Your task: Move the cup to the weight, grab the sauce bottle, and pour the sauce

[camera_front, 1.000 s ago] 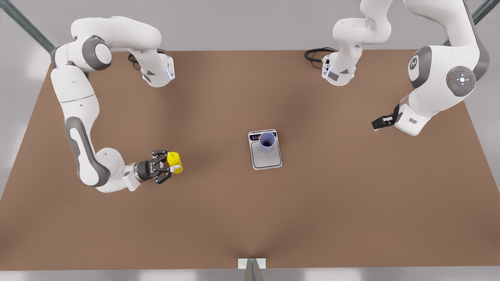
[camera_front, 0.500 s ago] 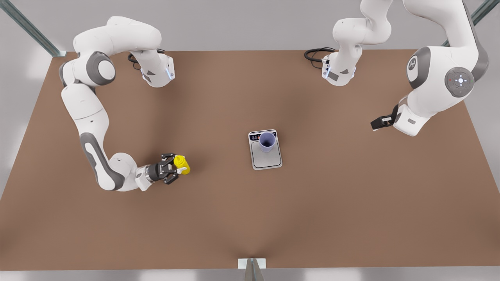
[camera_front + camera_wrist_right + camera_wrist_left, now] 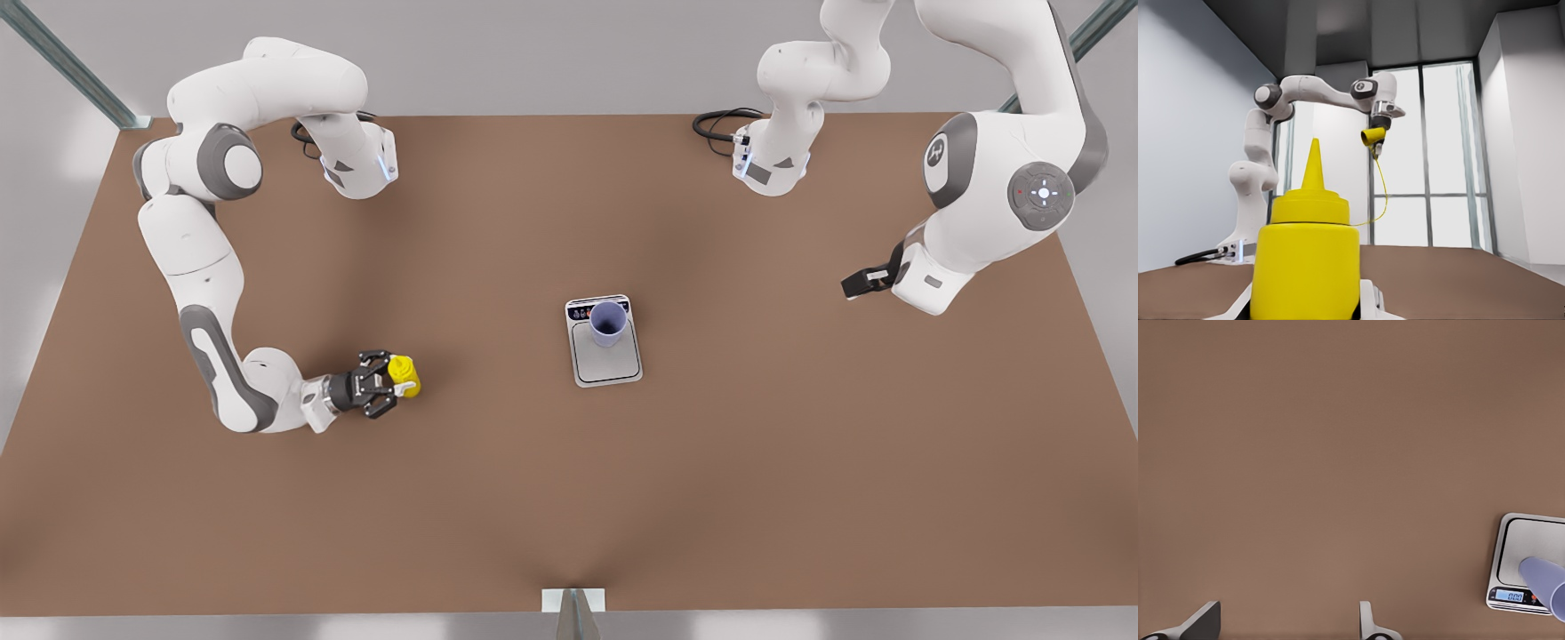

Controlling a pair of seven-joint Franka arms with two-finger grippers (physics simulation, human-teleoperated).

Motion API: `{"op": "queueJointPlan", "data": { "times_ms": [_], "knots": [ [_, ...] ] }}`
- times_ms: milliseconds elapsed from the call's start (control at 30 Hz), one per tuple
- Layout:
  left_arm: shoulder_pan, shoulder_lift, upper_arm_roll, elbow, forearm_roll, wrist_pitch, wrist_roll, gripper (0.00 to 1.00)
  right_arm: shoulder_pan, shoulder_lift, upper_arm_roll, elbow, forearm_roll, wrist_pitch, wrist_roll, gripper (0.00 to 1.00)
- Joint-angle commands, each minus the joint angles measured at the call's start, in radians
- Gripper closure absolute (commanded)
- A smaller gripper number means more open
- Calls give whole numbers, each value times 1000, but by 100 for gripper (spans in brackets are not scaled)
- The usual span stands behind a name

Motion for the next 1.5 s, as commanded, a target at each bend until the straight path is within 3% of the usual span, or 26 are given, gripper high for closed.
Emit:
{"op": "queueJointPlan", "data": {
  "times_ms": [0, 800, 833, 900, 1100, 1300, 1467],
  "knots": [
    [1, 0, 0, 0, -1, 0, 0, 0, 0, 0, -3, 1, -11, -5, -2, 43],
    [-1, 6, 0, 0, 1, -2, 0, 0, 0, 14, -52, -1, -42, 0, -8, 39],
    [-1, 6, 0, 0, -1, -2, 0, 0, 0, 14, -51, -1, -42, 0, -5, 38],
    [-1, 6, 0, 0, -1, -2, 0, 0, 0, 14, -52, -1, -42, 0, -1, 24],
    [-1, 6, 0, 0, -1, -2, 0, 0, -3, 14, -52, -1, -43, 0, 2, 9],
    [-1, 6, 0, 2, -1, 0, 0, 0, -6, 12, -52, 5, -68, 0, 7, 0],
    [-1, 6, 0, 2, -1, -2, 0, 0, -6, 12, -57, 7, -72, 0, 7, 0]
  ]
}}
